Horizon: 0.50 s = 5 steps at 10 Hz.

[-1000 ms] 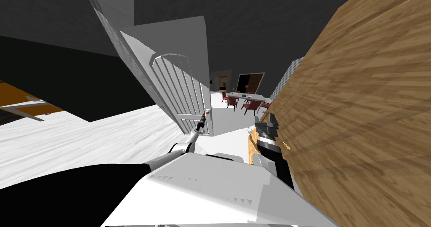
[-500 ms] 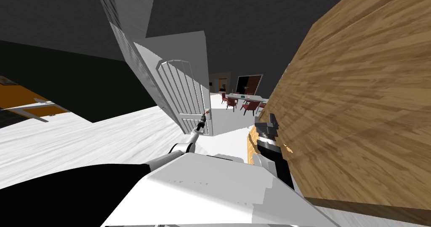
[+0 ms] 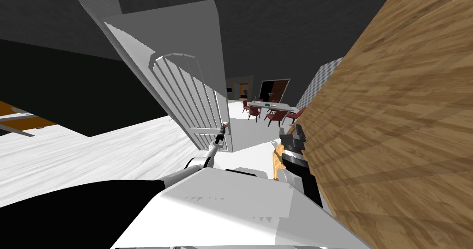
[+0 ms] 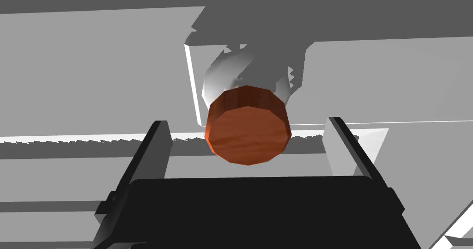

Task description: Push the door open

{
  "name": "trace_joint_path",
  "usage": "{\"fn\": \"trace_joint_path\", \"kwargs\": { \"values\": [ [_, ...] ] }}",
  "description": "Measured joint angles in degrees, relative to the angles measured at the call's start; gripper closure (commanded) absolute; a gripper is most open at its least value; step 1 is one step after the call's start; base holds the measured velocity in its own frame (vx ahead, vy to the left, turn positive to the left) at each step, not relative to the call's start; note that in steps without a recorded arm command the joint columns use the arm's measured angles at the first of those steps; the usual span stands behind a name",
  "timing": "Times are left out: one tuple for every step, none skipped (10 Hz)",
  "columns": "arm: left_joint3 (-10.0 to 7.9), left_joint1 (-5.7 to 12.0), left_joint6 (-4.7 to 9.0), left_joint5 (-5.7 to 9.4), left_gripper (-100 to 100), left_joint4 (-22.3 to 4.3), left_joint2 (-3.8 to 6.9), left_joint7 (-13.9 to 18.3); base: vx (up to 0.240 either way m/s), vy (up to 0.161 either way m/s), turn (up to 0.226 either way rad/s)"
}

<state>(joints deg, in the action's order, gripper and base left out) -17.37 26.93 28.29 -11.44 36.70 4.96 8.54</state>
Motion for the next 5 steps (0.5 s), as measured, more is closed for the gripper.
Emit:
{"fn": "trace_joint_path", "kwargs": {
  "values": [
    [-0.14,-0.07,0.21,0.0,-100,-0.06,-0.05,-0.06,0.084,0.011,-0.003],
    [-0.15,-0.05,0.27,0.01,100,-0.06,-0.05,-0.08,-0.01,-0.003,0.004],
    [-0.14,0.0,0.26,0.01,100,-0.01,-0.04,-0.07,-0.03,-0.004,-0.003],
    [-0.16,0.07,0.26,0.02,100,0.03,0.03,-0.06,-0.028,-0.002,-0.001],
    [-0.16,-0.01,0.21,0.01,100,-0.03,0.01,-0.07,-0.018,-0.001,0.003]
  ]
}}
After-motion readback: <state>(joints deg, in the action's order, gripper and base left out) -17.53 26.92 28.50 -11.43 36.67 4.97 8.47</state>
